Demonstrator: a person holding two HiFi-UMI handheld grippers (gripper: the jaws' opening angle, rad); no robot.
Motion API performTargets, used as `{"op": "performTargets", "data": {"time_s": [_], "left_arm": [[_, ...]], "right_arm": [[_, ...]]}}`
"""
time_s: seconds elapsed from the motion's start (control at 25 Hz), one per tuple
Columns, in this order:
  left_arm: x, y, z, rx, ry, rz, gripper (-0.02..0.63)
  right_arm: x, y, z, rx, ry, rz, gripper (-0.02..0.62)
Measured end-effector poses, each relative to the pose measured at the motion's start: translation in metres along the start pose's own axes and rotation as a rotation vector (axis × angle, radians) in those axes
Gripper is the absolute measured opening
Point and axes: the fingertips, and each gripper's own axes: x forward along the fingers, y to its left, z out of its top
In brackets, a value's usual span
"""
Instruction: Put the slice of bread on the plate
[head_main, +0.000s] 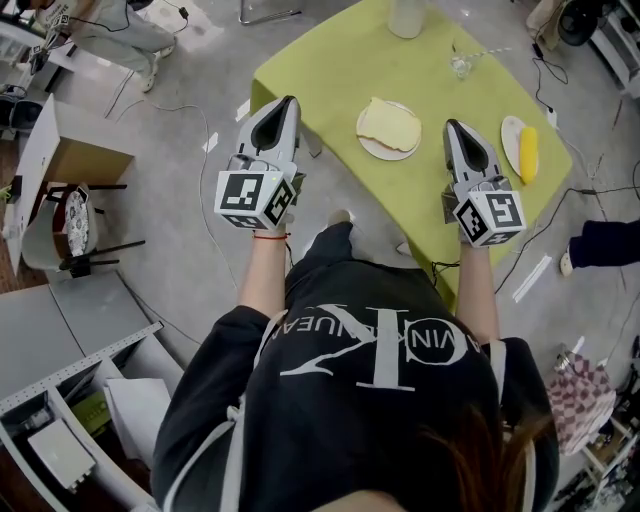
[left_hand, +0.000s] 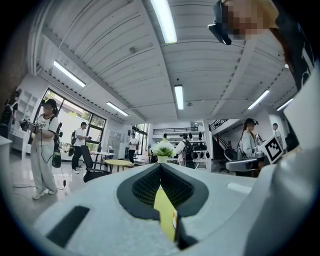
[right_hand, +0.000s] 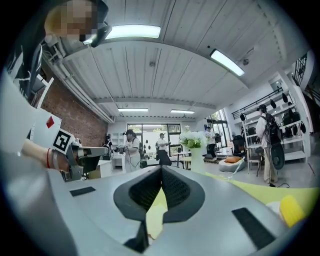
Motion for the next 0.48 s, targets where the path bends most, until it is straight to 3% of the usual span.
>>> {"op": "performTargets", "data": {"time_s": [0.48], "left_arm": [[0.001, 0.0036, 0.0065, 0.013, -0.002, 0.001, 0.009]], "right_arm": [[0.0067, 0.0021, 0.0038, -0.01, -0.014, 0.004, 0.002]]}}
